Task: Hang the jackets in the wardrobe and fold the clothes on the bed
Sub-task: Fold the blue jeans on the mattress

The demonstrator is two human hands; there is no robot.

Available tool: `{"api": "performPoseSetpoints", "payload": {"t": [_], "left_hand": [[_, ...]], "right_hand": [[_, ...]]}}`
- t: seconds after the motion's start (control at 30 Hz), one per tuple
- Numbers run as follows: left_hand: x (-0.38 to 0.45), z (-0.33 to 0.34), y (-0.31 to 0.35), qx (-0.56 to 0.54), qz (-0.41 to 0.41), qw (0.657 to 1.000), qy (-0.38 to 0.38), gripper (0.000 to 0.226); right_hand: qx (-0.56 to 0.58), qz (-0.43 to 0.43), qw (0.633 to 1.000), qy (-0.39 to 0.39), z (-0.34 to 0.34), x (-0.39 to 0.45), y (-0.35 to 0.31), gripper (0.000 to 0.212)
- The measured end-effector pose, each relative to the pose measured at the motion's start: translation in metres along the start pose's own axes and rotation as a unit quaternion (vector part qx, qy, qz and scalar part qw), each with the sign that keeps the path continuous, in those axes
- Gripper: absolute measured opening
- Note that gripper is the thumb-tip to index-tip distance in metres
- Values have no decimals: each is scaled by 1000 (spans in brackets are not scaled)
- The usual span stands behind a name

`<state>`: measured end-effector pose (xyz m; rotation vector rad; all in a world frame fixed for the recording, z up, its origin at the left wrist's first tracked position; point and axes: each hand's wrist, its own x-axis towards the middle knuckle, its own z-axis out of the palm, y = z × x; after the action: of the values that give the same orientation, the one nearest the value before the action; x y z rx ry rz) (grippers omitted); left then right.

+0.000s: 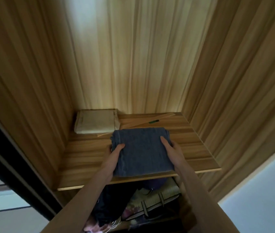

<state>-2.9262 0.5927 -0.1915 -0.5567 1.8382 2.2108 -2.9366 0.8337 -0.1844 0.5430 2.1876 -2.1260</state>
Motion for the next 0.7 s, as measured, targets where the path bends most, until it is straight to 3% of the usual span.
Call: {"api": "performPoseSetpoints", "payload": {"t": [0.23, 0.5, 0.63, 0.7], "left_hand": [[61, 4, -17, 3, 1, 1000, -11, 62], [88, 19, -41, 57, 38, 998, -14, 63], [97, 27, -47, 82, 52, 995, 12, 60], [99, 28, -48, 114, 69, 990, 38, 71]], "right_hand": [[-34, 16, 999, -8, 8, 60, 21, 46], [-93, 12, 995, 31, -4, 88, 47, 44], [-162, -23, 985, 54, -4, 99, 51, 64], [-191, -36, 979, 64, -2, 102, 54, 66]]}}
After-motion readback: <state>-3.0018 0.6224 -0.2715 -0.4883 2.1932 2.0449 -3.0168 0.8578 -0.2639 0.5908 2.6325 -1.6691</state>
